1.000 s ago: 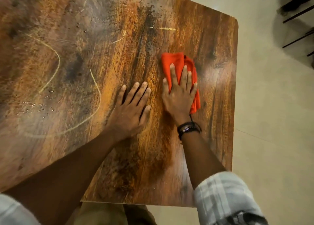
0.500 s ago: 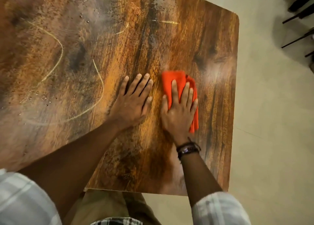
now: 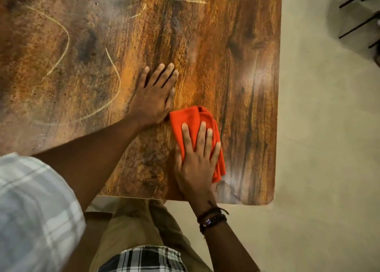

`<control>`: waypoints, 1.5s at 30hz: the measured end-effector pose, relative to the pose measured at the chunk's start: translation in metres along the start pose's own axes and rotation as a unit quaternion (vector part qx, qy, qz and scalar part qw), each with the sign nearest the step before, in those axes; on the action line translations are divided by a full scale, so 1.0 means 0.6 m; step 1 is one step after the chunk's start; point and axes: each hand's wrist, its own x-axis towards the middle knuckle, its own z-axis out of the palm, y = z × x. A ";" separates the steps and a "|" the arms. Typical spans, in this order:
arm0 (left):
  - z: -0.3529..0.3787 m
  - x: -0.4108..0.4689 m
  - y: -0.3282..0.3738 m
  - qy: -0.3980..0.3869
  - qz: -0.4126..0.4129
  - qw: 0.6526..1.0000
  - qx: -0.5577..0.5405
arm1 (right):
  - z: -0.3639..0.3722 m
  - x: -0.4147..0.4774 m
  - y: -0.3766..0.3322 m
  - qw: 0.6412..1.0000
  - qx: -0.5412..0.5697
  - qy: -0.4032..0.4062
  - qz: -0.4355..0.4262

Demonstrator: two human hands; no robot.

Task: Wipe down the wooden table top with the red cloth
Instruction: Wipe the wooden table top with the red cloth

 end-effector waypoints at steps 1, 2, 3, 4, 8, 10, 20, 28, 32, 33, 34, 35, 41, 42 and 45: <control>-0.001 0.000 0.002 0.003 -0.001 1.000 -0.004 | 0.001 -0.030 0.015 1.000 0.000 -0.002 0.009; -0.003 -0.001 0.003 0.004 -0.002 1.000 -0.005 | -0.001 -0.053 0.033 1.000 0.003 -0.002 0.024; -0.003 -0.001 0.003 0.005 -0.001 1.000 -0.006 | -0.007 -0.070 0.054 0.999 0.010 -0.001 0.043; -0.003 -0.002 0.002 0.005 0.000 1.000 -0.006 | -0.013 -0.082 0.078 0.998 0.018 0.000 0.065; 0.001 -0.004 -0.001 0.015 0.000 1.000 -0.007 | -0.044 -0.093 0.186 0.982 0.033 0.028 0.182; 0.003 -0.003 -0.002 0.018 0.000 1.000 -0.002 | -0.048 -0.083 0.213 0.969 0.046 0.034 0.242; 0.009 -0.006 -0.003 0.031 0.006 1.000 0.003 | 0.016 -0.152 0.004 0.989 -0.001 0.024 0.144; 0.005 -0.003 -0.001 0.065 -0.042 0.996 -0.035 | 0.034 -0.065 -0.103 0.995 -0.025 0.035 0.085; 0.001 -0.001 -0.001 0.074 -0.080 0.991 -0.084 | 0.020 0.068 -0.104 0.993 -0.006 0.037 0.116; 0.000 -0.002 0.000 0.072 -0.083 0.990 -0.094 | 0.016 0.098 -0.105 0.992 -0.003 0.031 0.125; -0.001 -0.004 0.001 0.070 -0.083 0.989 -0.099 | 0.012 0.119 -0.107 0.991 -0.003 0.018 0.129; -0.002 -0.006 0.000 0.068 -0.079 0.990 -0.096 | 0.009 0.128 -0.106 0.992 -0.006 0.007 0.127; -0.038 0.040 -0.041 0.088 -0.002 0.995 -0.040 | 0.000 0.014 -0.084 0.996 0.007 -0.001 0.085; -0.043 0.054 -0.055 0.089 0.004 0.996 -0.031 | -0.003 -0.020 -0.083 0.997 0.004 -0.011 0.074; -0.039 0.069 -0.093 0.084 -0.032 0.996 -0.011 | -0.007 -0.072 -0.076 0.998 -0.015 -0.024 0.059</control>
